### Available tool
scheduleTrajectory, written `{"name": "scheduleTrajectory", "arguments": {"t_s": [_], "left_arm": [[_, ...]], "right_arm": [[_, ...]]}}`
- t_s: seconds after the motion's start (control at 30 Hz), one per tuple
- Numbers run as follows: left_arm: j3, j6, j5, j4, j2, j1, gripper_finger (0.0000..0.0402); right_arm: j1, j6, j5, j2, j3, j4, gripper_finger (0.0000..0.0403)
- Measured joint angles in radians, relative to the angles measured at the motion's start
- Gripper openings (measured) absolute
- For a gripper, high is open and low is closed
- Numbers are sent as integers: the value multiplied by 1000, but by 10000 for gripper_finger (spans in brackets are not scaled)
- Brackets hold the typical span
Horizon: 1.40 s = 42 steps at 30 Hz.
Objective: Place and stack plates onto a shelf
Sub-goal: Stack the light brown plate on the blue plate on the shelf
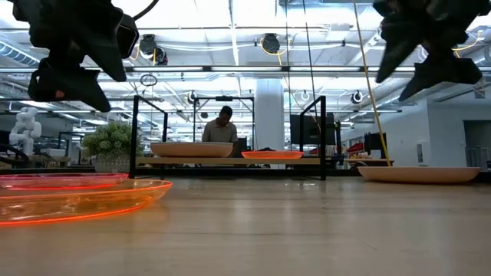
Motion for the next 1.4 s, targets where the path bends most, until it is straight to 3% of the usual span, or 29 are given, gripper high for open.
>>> {"name": "scheduleTrajectory", "arguments": {"t_s": [0.2,0.37,0.5,0.7,1.03,1.2,1.4], "left_arm": [[0,-25,-26,11,0,4,216],[0,-56,-49,15,0,6,216],[0,-72,-72,16,0,8,216],[0,-214,-39,16,0,5,216],[3,-428,314,-11,0,-89,216],[75,-282,413,-117,0,-118,216],[238,245,354,-418,11,-118,216]], "right_arm": [[-65,-289,-94,-79,2,-146,226],[-81,-714,-80,-82,-4,-199,226],[-86,-911,-31,-81,-63,-156,226],[-86,-963,-41,-81,-164,-89,226],[-86,-1011,-91,-81,-192,-5,226],[-86,-1037,-91,-81,-214,117,226],[-86,-1036,-116,-81,-254,220,226]]}}
